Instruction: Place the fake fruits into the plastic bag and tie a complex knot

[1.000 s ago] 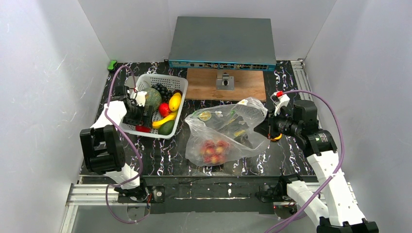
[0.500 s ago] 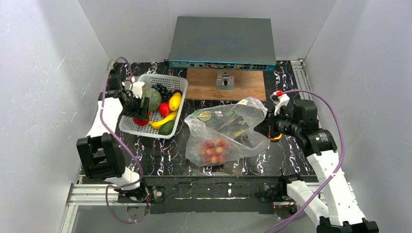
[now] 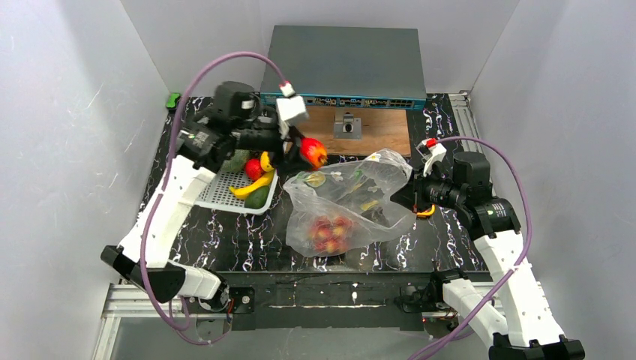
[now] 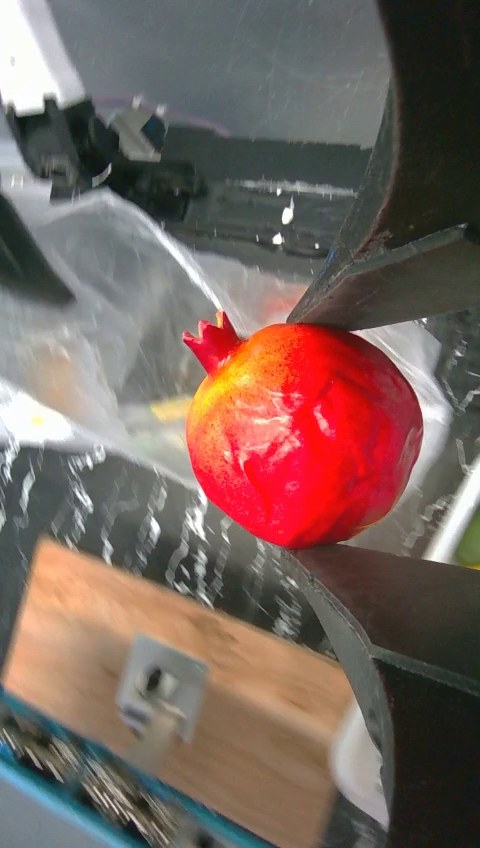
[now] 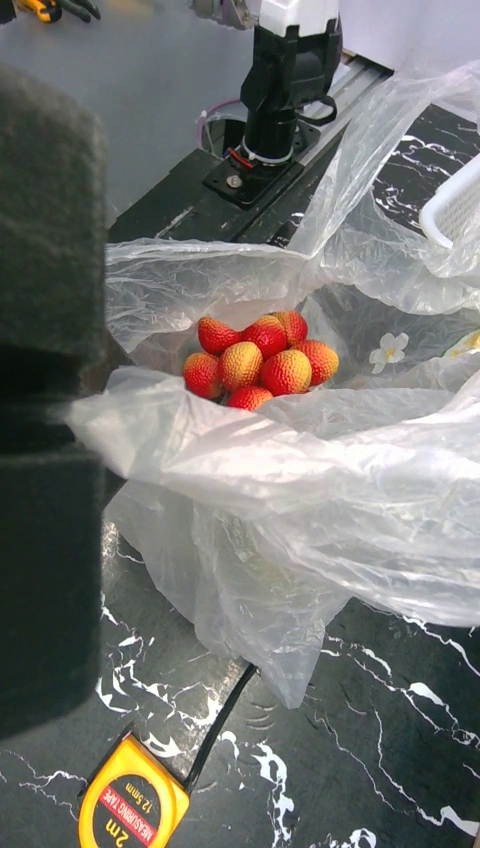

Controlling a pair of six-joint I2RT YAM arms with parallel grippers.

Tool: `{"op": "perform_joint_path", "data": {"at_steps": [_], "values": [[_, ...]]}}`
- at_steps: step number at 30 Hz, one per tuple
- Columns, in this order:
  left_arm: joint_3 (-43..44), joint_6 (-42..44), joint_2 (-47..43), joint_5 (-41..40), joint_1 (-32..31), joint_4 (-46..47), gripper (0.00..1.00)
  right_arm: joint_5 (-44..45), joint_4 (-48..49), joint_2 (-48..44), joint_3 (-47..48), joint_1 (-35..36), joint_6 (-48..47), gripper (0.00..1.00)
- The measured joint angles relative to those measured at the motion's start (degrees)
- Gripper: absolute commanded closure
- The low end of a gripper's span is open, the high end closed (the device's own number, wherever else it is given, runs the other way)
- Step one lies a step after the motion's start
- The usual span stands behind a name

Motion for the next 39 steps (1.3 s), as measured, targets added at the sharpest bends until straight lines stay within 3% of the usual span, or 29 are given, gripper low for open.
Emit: {"op": "perform_joint_path", "data": {"at_steps": [6,10,14,21,28,34,39], "values": [[-8.2,1.3,2.6,0.0,-13.1,7.3,0.57,-0.9,0.2,0.1,0.2,0.0,1.2,0.99],[-15.4,2.2,7.6,-1.3,-17.9,12.7,0.56,-1.7,0.3,0.3,0.7,0.0,1.6,0.99],[-21.1,2.9,12.9,-3.4,-20.9,17.7,0.50,-2.1,1.0,0.3,1.0,0.0,1.9,0.99],[-21.6,2.9,20.4,-7.4,-24.8,26.0,0.04,-2.2,1.1,0.3,1.0,0.0,2.3,0.99],[-21.0,3.1,19.3,-10.2,-25.3,25.9,0.02,-1.3,1.1,-0.1,0.9,0.0,2.4,0.99],[-16.8,0.2,10.9,-9.9,-23.7,23.0,0.02,-0.6,0.9,-1.3,-0.3,0.0,2.1,0.99],[-12.0,-8.1,2.3,-7.7,-15.5,23.5,0.02,-0.1,0.4,-2.0,-1.1,0.0,1.4,0.99]]}}
